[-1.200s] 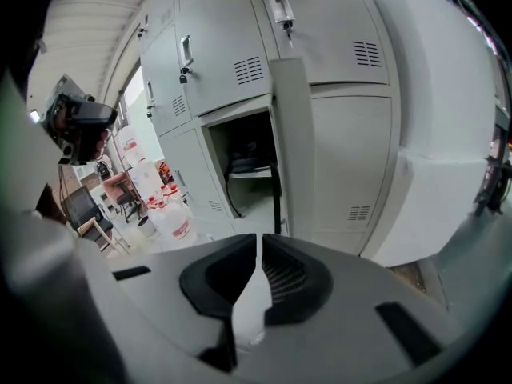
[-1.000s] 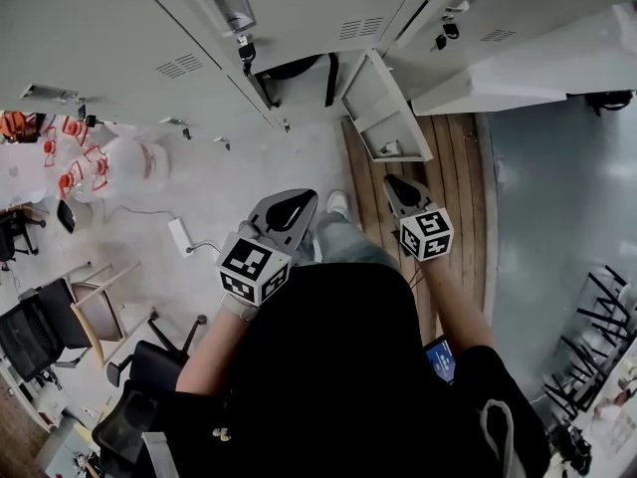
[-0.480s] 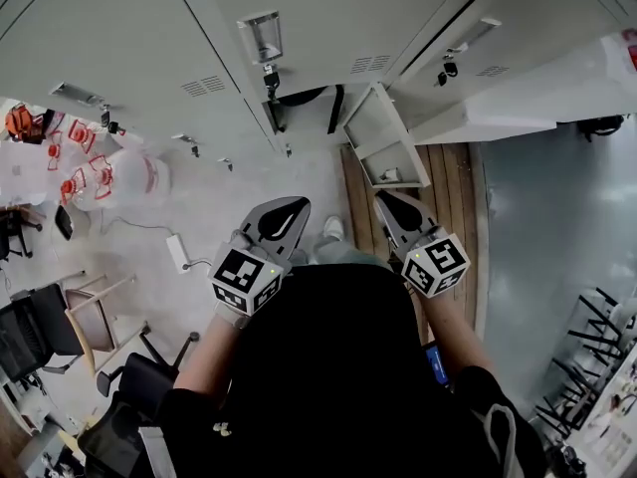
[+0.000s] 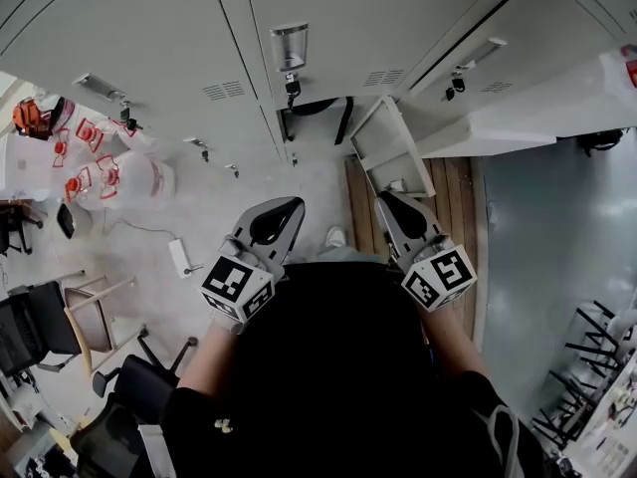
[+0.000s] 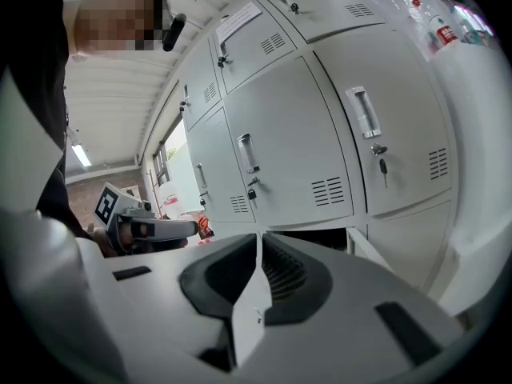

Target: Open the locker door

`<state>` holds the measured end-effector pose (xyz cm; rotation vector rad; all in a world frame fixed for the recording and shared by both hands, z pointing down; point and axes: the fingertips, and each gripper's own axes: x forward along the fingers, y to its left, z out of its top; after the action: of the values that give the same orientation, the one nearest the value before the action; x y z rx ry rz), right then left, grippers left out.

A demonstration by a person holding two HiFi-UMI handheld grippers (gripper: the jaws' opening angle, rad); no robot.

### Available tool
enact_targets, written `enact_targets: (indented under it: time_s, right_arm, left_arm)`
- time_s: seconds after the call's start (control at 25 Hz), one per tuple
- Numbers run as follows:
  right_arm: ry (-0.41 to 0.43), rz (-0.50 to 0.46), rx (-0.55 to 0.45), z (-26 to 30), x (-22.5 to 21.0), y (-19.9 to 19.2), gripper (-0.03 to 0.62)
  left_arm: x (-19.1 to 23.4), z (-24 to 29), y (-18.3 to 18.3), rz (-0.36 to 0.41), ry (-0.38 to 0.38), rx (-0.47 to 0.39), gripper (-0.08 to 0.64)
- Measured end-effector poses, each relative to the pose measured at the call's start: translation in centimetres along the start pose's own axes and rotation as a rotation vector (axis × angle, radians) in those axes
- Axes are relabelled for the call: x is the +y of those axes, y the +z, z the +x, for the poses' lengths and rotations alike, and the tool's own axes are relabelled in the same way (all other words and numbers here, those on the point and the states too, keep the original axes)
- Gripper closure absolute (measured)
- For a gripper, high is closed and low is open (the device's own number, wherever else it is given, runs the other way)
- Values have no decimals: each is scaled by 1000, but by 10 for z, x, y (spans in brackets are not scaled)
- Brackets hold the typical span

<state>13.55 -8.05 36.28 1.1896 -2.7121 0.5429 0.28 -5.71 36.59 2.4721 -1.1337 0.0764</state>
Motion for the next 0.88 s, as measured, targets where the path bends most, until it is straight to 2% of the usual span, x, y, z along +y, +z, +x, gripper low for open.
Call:
enact_targets:
  time_s: [0.2, 0.4, 0.88]
  right_arm:
    - [-14, -6, -23, 5, 12, 2, 548]
    - [1, -34, -11, 10, 20, -1, 548]
    - [46, -55, 0, 15, 30, -2, 548]
  left_arm:
    - [2, -8, 0, 0, 11, -15, 537]
    - [9, -14, 3, -8, 35, -39, 537]
    - [5, -14, 6, 20, 32, -37, 537]
